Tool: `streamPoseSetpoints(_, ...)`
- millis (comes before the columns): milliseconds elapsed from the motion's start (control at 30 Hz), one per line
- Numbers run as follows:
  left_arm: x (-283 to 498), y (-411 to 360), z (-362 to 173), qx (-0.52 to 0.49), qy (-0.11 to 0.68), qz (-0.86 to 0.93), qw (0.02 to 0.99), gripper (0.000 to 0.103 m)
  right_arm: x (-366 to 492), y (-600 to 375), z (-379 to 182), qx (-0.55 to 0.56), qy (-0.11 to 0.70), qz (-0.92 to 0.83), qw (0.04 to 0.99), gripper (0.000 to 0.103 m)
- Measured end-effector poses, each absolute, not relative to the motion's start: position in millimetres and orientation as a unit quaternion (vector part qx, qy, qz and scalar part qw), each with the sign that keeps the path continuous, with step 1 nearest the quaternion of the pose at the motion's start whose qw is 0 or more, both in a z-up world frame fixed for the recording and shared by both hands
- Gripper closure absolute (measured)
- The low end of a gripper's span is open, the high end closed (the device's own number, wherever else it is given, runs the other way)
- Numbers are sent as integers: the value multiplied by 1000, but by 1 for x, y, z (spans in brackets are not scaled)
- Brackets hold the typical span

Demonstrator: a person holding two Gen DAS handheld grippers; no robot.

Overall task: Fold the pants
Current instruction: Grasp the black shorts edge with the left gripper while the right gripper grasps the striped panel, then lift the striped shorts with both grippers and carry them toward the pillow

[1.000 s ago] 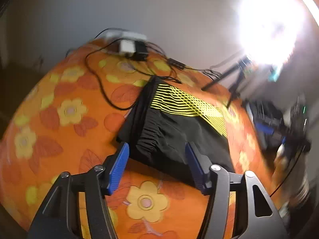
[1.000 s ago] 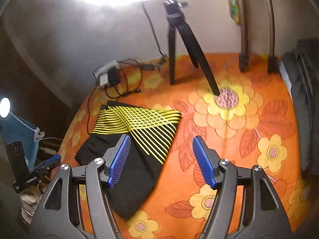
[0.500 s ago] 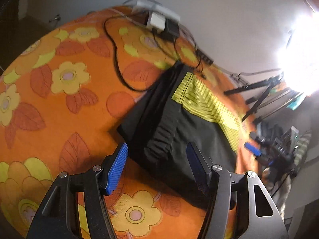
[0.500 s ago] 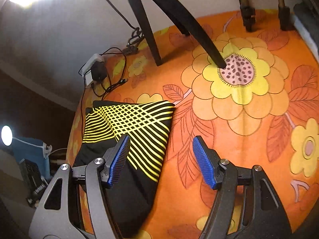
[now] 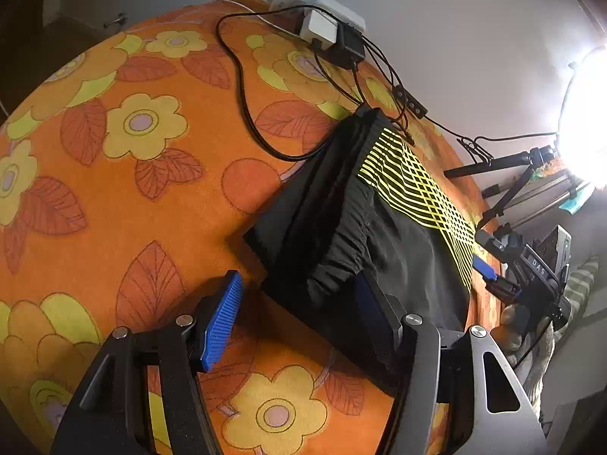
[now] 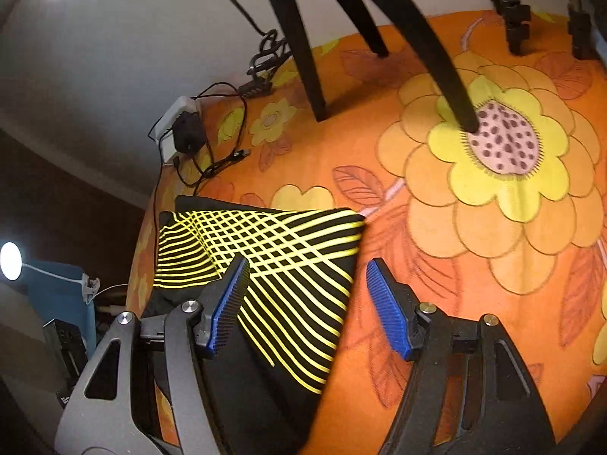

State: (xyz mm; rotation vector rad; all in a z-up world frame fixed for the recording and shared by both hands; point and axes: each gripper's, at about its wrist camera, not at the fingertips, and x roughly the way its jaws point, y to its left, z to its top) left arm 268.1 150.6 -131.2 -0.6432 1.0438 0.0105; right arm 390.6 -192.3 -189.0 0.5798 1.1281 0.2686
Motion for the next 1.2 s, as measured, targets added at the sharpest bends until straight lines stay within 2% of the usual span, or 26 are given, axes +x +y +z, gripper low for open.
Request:
streamPoseSetpoints(300, 272, 146, -131, -297, 476, 13, 828, 39, 394, -177, -188, 257, 518, 135, 804, 43)
streamPoseSetpoints(433, 273, 143, -132, -302, 469, 13, 830, 43, 393, -178, -188, 259, 517, 137, 804, 44)
streamPoseSetpoints(633, 274, 134, -136, -279, 470, 5, 837, 67, 391, -179, -189, 267, 515, 140, 803, 44)
streamPoseSetpoints(867, 273, 131, -140, -275, 465, -1, 842, 81, 394, -174, -190, 269, 509, 139, 806, 45)
streamPoseSetpoints(900, 273, 130, -141, -277, 465, -3, 841, 82, 394, -172, -190, 269, 508, 139, 806, 50)
streamPoseSetpoints(1033, 274, 127, -141, -272, 462, -6, 844, 84, 396, -162, -194, 250, 518, 134, 807, 89)
streamPoseSetpoints(1200, 272, 126, -137, -266, 453, -13, 851, 85, 394, -175, -196, 277, 510, 136, 803, 94)
